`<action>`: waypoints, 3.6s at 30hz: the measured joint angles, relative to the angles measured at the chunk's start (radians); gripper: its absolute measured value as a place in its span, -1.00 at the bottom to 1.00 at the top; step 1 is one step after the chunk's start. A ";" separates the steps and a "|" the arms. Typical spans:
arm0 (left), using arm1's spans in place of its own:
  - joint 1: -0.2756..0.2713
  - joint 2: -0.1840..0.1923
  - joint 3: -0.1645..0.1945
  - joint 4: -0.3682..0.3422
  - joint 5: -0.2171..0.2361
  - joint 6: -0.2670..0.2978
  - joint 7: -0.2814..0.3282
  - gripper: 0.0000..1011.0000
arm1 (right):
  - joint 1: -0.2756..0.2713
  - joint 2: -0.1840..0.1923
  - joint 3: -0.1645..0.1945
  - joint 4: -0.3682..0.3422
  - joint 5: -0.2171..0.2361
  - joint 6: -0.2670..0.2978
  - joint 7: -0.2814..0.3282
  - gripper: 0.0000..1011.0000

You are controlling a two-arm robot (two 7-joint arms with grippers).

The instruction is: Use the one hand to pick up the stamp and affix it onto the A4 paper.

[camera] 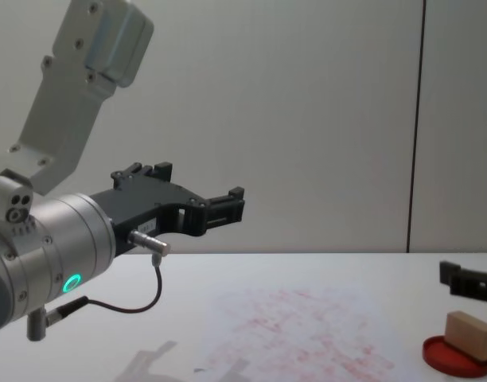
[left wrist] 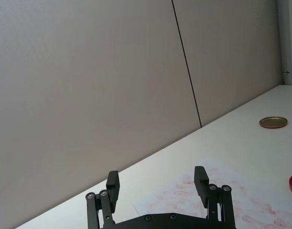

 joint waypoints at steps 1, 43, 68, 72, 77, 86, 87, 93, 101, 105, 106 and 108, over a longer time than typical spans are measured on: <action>0.000 0.000 0.000 0.000 0.000 0.000 0.000 0.96 | 0.001 0.001 0.001 0.004 0.002 0.003 0.005 0.98; 0.000 0.000 0.000 0.000 0.000 0.000 0.000 0.96 | 0.075 -0.023 -0.003 0.189 0.021 0.045 0.104 -0.12; 0.000 0.000 0.000 0.000 0.000 0.000 0.000 0.96 | 0.075 -0.029 -0.017 0.164 -0.039 -0.025 0.118 -0.55; 0.000 0.000 0.000 0.000 0.000 0.000 0.000 0.96 | 0.077 -0.033 -0.023 0.152 -0.040 -0.028 0.143 -0.55; 0.000 0.000 0.000 0.000 0.000 0.000 0.000 0.96 | 0.081 -0.042 -0.036 0.136 -0.040 -0.027 0.184 -0.55; 0.000 0.000 0.000 0.000 0.000 0.000 0.000 0.96 | 0.082 -0.058 -0.063 0.120 -0.046 -0.008 0.243 -0.55; 0.000 0.000 0.000 0.000 0.000 0.000 0.000 0.96 | 0.081 -0.059 -0.065 0.119 -0.046 -0.007 0.247 -0.55; 0.000 0.000 0.000 0.000 0.000 0.000 0.000 0.96 | 0.077 -0.066 -0.080 0.117 -0.054 0.004 0.277 -0.55; 0.000 0.000 0.000 0.000 0.000 0.000 0.000 0.96 | 0.073 -0.070 -0.095 0.121 -0.066 0.015 0.306 -0.55; 0.000 0.000 0.000 0.000 0.000 0.000 0.000 0.96 | 0.072 -0.072 -0.101 0.128 -0.071 0.018 0.317 -0.55; 0.000 0.000 0.000 0.000 0.000 0.000 0.000 0.96 | 0.071 -0.072 -0.102 0.129 -0.072 0.019 0.319 -0.55; 0.000 0.000 0.000 0.000 0.000 0.000 0.000 0.96 | 0.071 -0.072 -0.106 0.135 -0.076 0.020 0.326 -0.55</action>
